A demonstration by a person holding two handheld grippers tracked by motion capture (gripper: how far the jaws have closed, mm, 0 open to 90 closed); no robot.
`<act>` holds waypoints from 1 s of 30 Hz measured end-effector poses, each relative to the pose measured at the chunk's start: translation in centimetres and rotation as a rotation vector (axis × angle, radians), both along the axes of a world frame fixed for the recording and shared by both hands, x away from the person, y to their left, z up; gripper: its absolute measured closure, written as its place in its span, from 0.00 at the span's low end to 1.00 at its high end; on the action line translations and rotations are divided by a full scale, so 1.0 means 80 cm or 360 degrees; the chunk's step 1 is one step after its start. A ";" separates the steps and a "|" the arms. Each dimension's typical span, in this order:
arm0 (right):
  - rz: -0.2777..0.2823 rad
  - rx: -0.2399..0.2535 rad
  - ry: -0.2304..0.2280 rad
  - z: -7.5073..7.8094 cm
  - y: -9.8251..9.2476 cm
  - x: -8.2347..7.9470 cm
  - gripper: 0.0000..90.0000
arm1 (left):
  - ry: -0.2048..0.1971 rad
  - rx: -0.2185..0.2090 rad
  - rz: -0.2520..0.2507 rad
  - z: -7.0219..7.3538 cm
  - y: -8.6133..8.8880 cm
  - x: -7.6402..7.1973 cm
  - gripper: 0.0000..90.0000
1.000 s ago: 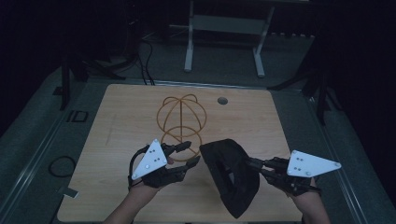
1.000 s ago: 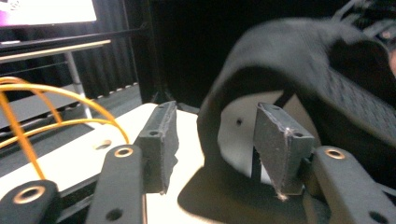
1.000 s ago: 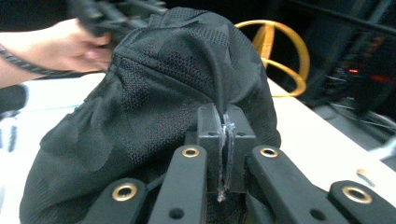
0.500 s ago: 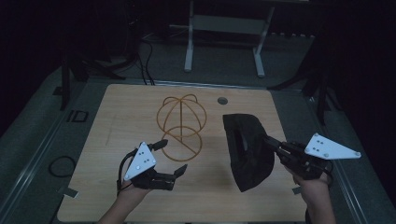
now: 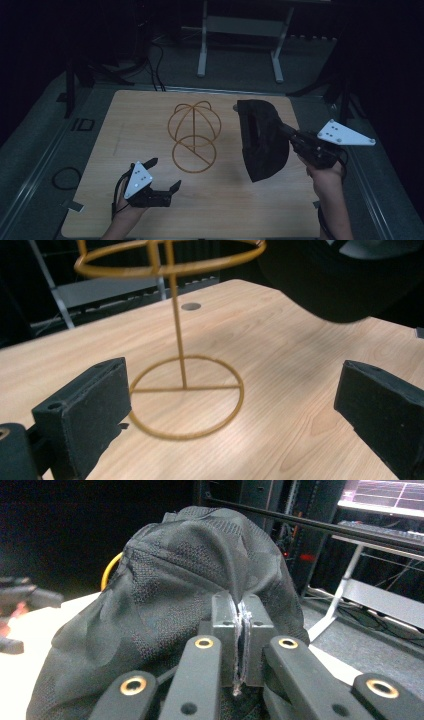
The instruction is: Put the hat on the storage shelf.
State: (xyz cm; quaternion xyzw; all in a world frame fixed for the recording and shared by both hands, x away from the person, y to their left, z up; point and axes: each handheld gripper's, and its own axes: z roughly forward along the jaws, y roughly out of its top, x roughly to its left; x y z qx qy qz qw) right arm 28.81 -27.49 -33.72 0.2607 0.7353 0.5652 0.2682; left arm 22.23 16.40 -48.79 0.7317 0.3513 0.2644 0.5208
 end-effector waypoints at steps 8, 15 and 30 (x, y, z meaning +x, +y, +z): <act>-0.0019 -0.0012 0.0001 0.016 0.024 0.034 0.97 | 0.0061 -0.0048 0.0090 -0.032 0.024 -0.005 0.02; -0.0026 -0.0013 0.0004 0.038 0.053 0.065 0.97 | 0.0048 -0.0014 0.0149 -0.045 0.033 -0.010 0.02; 0.0112 -0.0135 0.0117 0.030 0.129 0.095 0.97 | 0.0058 -0.0057 0.0169 -0.051 0.043 -0.011 0.03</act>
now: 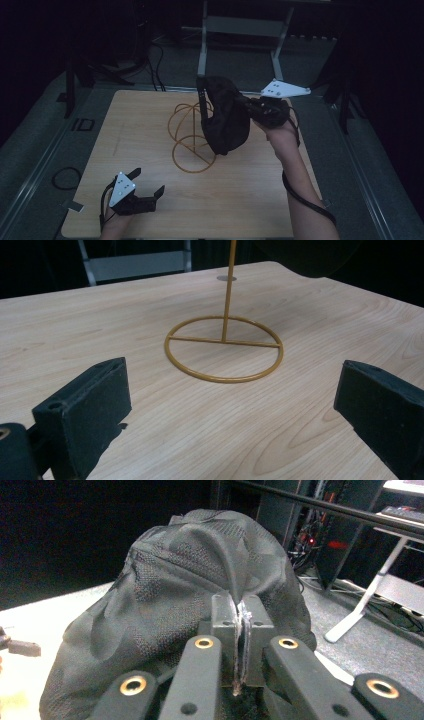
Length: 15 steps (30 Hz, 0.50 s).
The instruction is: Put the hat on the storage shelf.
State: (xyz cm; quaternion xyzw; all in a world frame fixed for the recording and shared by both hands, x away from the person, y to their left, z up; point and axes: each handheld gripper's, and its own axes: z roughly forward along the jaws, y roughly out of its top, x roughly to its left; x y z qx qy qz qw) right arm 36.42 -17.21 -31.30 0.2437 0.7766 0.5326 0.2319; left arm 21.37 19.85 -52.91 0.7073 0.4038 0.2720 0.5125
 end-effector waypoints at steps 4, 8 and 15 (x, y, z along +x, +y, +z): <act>0.0033 -0.0012 0.0032 -0.005 0.012 0.002 0.97 | 0.0004 -0.0013 0.0000 0.000 0.001 0.001 0.03; 0.0084 -0.0011 0.0067 -0.010 0.025 0.006 0.97 | 0.0000 -0.0020 0.0004 0.001 0.003 0.001 0.03; 0.0137 -0.0014 0.0105 -0.016 0.048 0.012 0.97 | 0.0008 -0.0022 -0.0009 -0.001 0.002 0.001 0.03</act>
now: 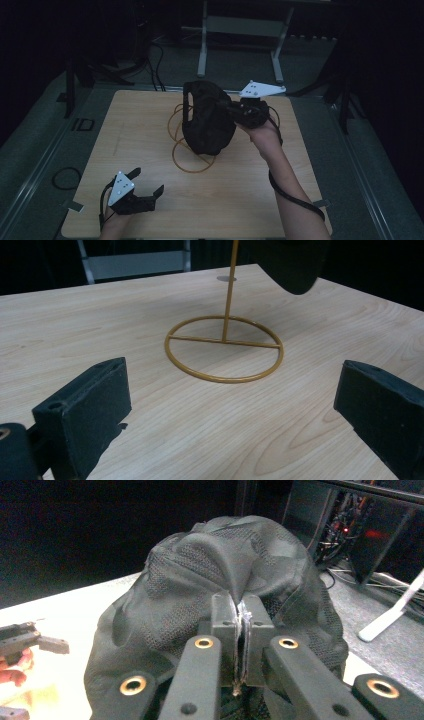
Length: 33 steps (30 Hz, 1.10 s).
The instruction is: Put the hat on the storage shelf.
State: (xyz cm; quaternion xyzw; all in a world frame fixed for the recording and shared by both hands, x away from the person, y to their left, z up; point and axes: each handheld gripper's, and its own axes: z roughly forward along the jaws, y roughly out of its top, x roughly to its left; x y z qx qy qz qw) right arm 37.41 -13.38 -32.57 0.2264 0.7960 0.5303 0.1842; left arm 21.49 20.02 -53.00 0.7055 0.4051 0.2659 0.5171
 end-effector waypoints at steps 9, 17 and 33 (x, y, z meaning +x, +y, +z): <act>0.0033 -0.0030 0.0029 -0.007 0.026 0.004 0.97 | -0.0001 0.0001 -0.0016 0.000 -0.002 0.000 0.03; 0.0022 -0.0081 0.0058 -0.018 0.043 0.010 0.94 | -0.0001 -0.0011 -0.0017 0.000 0.000 -0.001 0.03; 0.0033 -0.0094 0.0063 -0.026 0.050 0.010 0.73 | 0.0013 -0.0014 -0.0035 -0.002 -0.003 -0.001 0.03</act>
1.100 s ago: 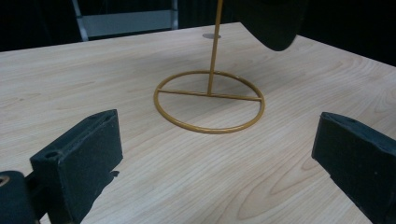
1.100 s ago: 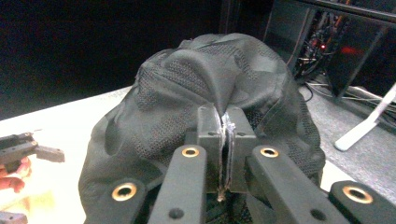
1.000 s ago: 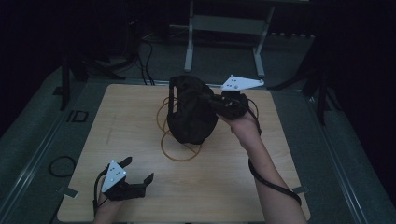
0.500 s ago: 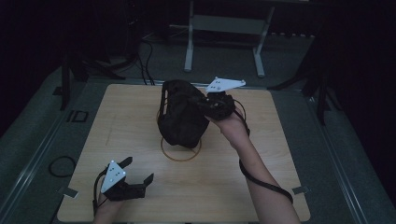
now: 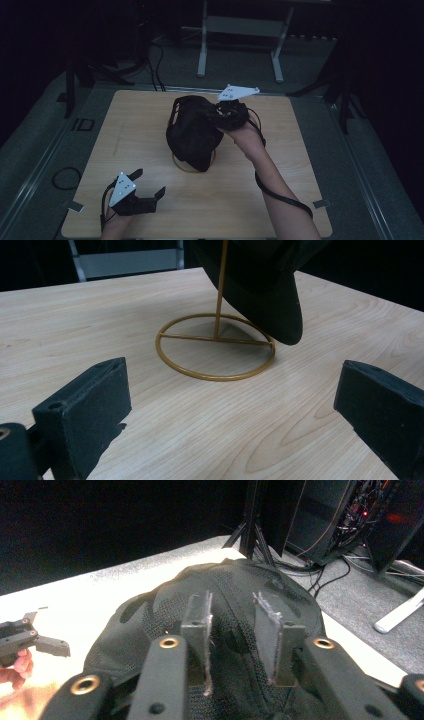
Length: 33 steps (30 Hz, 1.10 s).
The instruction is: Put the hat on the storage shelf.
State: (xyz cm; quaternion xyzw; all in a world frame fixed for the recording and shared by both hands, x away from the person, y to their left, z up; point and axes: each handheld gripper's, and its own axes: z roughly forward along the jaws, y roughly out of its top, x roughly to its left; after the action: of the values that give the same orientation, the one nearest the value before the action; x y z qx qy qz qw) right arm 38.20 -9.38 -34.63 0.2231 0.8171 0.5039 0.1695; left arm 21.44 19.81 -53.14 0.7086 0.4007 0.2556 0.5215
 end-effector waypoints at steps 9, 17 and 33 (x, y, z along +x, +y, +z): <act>-0.0002 0.0009 0.0011 -0.001 -0.008 -0.002 0.50 | 0.0001 -0.0007 -0.0001 0.000 0.000 0.001 0.03; 0.0021 0.0034 0.0038 -0.003 -0.021 -0.007 0.29 | 0.0013 -0.0004 -0.0008 -0.001 -0.002 0.001 0.03; -0.0004 0.0035 0.0056 -0.032 -0.065 -0.016 0.14 | 0.0011 0.0002 -0.0017 -0.002 -0.004 -0.001 0.03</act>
State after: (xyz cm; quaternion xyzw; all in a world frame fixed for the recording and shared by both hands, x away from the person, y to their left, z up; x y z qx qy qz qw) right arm 36.88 -14.62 -37.19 0.2348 0.8140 0.5087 0.1532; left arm 21.39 19.52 -53.31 0.7119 0.3987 0.2505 0.5211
